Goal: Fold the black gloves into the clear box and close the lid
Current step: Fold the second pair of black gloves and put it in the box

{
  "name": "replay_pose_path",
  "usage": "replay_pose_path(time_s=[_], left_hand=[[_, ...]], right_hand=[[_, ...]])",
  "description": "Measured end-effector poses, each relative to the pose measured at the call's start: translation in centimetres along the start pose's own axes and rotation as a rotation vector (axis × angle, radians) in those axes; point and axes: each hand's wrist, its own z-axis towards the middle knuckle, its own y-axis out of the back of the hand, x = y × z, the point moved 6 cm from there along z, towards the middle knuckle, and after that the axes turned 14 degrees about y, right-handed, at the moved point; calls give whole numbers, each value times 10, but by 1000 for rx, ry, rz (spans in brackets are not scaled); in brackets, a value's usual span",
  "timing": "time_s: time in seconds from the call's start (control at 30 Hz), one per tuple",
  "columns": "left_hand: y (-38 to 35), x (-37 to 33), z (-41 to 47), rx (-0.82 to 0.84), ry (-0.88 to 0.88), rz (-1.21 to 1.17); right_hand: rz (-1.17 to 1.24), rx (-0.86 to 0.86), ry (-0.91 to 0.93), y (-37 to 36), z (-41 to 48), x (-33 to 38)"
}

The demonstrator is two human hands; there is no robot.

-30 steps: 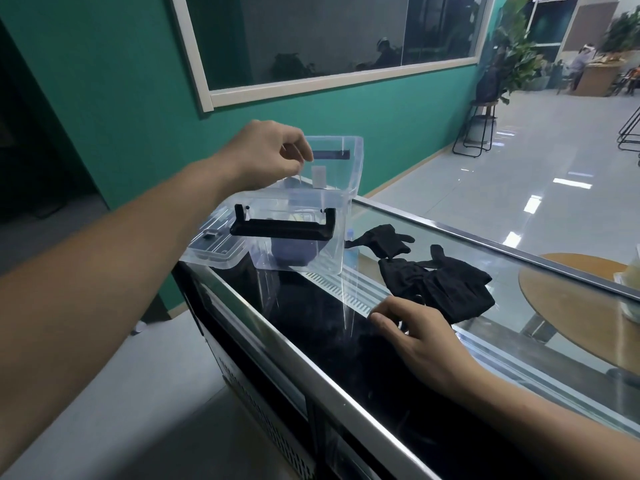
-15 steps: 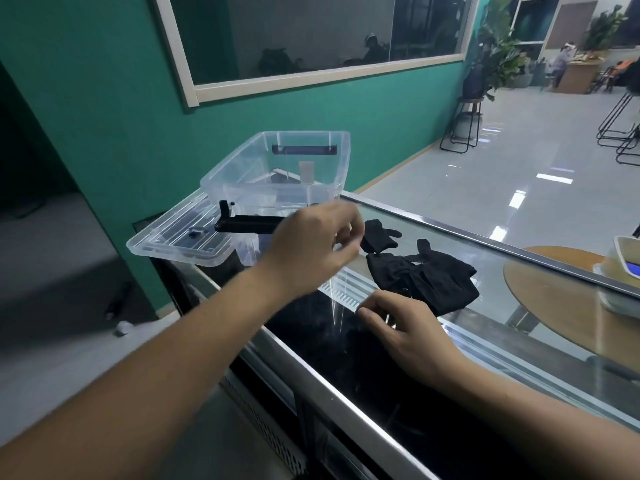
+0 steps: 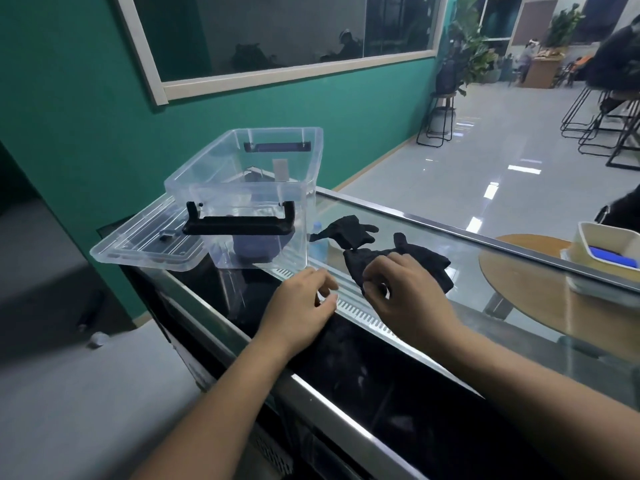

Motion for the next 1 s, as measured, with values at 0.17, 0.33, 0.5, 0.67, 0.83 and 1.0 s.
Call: replay_pose_path(time_s=[0.17, 0.33, 0.5, 0.67, 0.83, 1.0], left_hand=[[-1, 1, -2, -7, -14, 15], [-1, 2, -3, -8, 9, -13], [0, 2, -4, -8, 28, -24], [2, 1, -4, -11, 29, -35], [7, -1, -6, -34, 49, -89], [14, -8, -11, -8, -2, -136]], right_hand=[[-210, 194, -188, 6, 2, -34], [-221, 252, -261, 9, 0, -46], [-223, 197, -265, 20, 4, -45], [-97, -71, -278, 44, 14, -34], [286, -305, -385, 61, 17, -24], [792, -422, -450, 52, 18, -12]])
